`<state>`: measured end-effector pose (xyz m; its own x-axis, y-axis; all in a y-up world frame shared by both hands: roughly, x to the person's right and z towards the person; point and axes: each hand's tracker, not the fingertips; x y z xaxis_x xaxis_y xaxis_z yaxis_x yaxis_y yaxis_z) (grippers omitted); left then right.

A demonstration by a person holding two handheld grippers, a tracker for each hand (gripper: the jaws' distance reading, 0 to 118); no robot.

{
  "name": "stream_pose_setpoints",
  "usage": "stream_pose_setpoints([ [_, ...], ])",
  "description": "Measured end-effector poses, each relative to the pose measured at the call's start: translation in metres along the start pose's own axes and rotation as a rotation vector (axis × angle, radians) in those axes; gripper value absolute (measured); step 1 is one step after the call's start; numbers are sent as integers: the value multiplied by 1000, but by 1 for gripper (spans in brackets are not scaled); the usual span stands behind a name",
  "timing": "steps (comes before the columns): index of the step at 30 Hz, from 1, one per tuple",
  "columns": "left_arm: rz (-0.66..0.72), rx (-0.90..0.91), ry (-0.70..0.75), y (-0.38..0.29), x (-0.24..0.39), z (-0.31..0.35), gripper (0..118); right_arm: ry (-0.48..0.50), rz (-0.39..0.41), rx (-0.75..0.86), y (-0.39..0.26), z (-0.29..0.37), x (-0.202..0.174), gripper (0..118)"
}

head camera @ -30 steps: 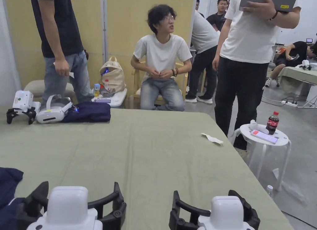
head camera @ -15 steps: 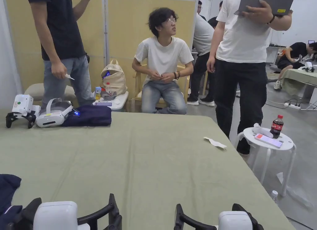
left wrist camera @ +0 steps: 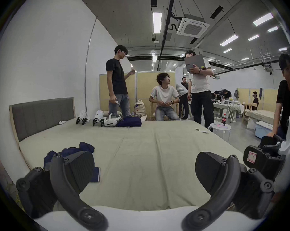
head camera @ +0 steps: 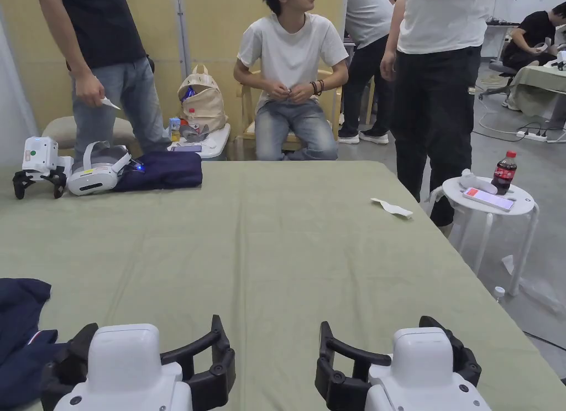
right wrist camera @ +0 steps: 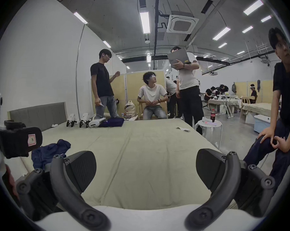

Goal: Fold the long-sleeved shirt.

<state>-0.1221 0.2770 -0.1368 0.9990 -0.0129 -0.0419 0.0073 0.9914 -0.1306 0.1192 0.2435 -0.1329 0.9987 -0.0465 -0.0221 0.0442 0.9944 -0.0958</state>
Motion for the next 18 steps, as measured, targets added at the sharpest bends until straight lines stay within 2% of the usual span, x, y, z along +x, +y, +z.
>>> stream_pose_setpoints([
  [2,-11,23,14,2,1,4,116,4,14,14,0,2,-1,118],
  [5,3,191,-18,18,-3,31,112,-1,62,20,10,5,-5,118],
  [8,-24,433,-11,39,-3,62,113,14,28,124,23,16,-5,118],
  [9,-26,499,4,45,-1,68,118,21,11,150,27,18,-5,118],
  [11,-8,538,-7,52,-1,70,118,30,6,145,28,17,-4,118],
  [14,58,390,-34,45,1,47,118,17,14,118,22,11,-5,118],
  [15,70,268,-17,39,1,37,118,12,16,99,18,10,-5,118],
  [18,86,121,10,10,-2,12,118,7,24,58,7,6,-4,118],
])
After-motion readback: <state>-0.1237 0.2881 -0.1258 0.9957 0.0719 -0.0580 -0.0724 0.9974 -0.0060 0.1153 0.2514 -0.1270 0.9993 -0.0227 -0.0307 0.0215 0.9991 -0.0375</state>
